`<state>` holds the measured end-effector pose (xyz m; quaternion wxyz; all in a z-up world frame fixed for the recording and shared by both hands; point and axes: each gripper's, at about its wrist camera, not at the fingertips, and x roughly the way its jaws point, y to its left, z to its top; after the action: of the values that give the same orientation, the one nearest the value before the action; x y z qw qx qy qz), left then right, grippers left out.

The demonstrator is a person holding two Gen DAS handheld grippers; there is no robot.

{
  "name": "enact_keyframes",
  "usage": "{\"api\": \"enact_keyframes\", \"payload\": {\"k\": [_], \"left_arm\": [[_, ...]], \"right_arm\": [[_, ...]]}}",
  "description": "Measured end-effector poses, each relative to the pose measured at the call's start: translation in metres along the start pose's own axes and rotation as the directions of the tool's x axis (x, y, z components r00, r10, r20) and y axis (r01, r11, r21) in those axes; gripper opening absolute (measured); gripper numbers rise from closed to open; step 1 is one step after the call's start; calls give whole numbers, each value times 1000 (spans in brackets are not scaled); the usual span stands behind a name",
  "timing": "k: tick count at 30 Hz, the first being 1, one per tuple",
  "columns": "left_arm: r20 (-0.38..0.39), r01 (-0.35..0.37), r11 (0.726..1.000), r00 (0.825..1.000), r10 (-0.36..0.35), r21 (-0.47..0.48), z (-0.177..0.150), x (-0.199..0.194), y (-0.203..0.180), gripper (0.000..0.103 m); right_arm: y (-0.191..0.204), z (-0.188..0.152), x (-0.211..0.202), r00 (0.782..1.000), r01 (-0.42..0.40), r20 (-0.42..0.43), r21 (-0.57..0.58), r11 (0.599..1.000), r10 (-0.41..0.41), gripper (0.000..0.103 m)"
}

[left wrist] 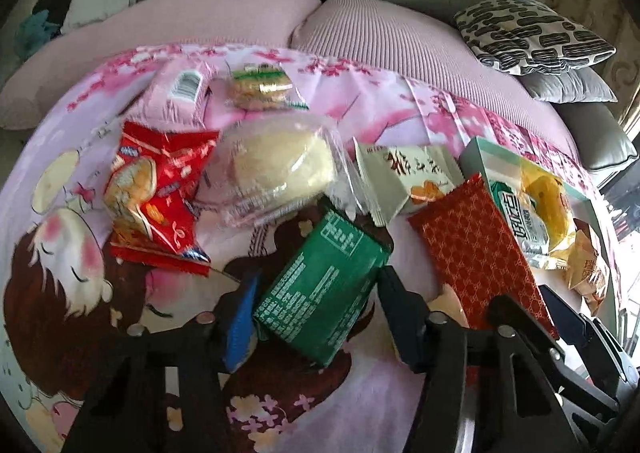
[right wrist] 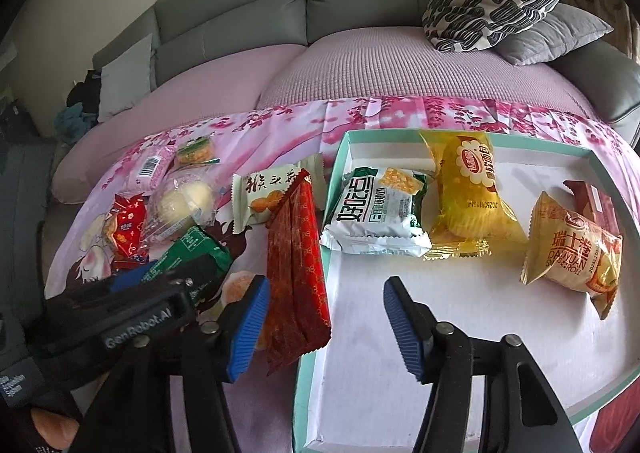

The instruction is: Organize snacks

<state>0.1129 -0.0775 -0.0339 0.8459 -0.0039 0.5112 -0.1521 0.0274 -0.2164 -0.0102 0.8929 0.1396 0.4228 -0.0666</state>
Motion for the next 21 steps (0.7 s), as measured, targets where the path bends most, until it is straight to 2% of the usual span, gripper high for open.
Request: {"api": "enact_keyframes", "payload": {"k": [6,17,21], "left_arm": [[-22,-1,999,1000,0,-54,-3,0,8,54],[-57,-30,993,998,24,-114,-10,-3,26,53],[-61,-37,991,998,29,-125,-12,-5,31,53]], "right_arm": [[4,1,-3,1000,-17,10,-14,1000,17,54],[19,1,-9,995,-92,31,-70,993,94,53],[19,2,-11,996,-68,51,-60,996,71,53]]}}
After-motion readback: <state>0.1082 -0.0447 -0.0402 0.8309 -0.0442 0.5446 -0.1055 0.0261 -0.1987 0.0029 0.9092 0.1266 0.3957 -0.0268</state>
